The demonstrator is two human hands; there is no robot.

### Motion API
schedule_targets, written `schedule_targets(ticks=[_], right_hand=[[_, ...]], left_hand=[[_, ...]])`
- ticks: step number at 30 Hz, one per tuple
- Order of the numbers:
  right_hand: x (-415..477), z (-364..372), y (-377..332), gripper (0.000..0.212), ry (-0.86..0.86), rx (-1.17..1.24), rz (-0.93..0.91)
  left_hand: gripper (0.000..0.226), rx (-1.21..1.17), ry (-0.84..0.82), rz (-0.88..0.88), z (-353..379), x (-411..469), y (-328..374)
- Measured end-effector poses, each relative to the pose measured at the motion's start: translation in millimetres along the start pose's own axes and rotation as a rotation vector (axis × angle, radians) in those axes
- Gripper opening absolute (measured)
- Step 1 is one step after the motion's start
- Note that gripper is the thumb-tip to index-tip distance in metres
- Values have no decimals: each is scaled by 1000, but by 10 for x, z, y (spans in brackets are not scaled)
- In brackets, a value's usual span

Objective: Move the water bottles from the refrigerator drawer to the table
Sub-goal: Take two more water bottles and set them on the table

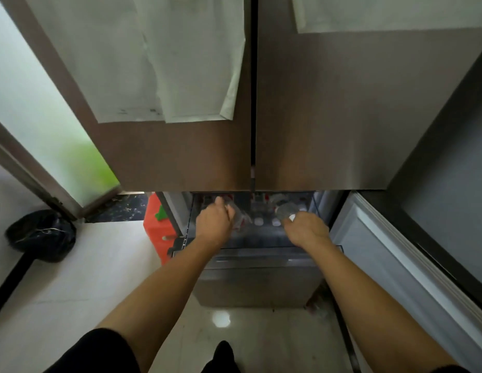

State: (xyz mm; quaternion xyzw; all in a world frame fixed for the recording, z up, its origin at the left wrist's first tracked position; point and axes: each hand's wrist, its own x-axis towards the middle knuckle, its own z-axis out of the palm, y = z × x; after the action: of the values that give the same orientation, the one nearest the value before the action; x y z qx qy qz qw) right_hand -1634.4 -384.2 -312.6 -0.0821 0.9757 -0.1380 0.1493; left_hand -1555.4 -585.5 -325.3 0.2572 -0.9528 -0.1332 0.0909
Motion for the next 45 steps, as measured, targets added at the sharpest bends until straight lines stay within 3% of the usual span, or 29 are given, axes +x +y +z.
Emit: schedule_targets(ticks=[5,11,22,26,34,45], right_hand=[[-318,-2,-48,54,168,-70,-97],[-732,-6,-481,48,310,-130,-263],[-2016,33,-2073,45,564,-12,-746],[-2791,536,-2928,46,488,30,-904],[-4816,1811,-4525,44,256,72,-1163],[-7104,3178,-6054,51,105,-14,-1628]], left_hand=[[24,-172,233,-6,-375,-414,-30],[26,-209,364,-91,-776,-928,-225],[28,-307,725,-271,-1926,-1891,-1717],[25,-223,832,-361,-2355,-2642,-2707],[29,-95,859,-658,-3086,-4710,-4795],[32,75,993,-1027,-3615,-7010,-6377]])
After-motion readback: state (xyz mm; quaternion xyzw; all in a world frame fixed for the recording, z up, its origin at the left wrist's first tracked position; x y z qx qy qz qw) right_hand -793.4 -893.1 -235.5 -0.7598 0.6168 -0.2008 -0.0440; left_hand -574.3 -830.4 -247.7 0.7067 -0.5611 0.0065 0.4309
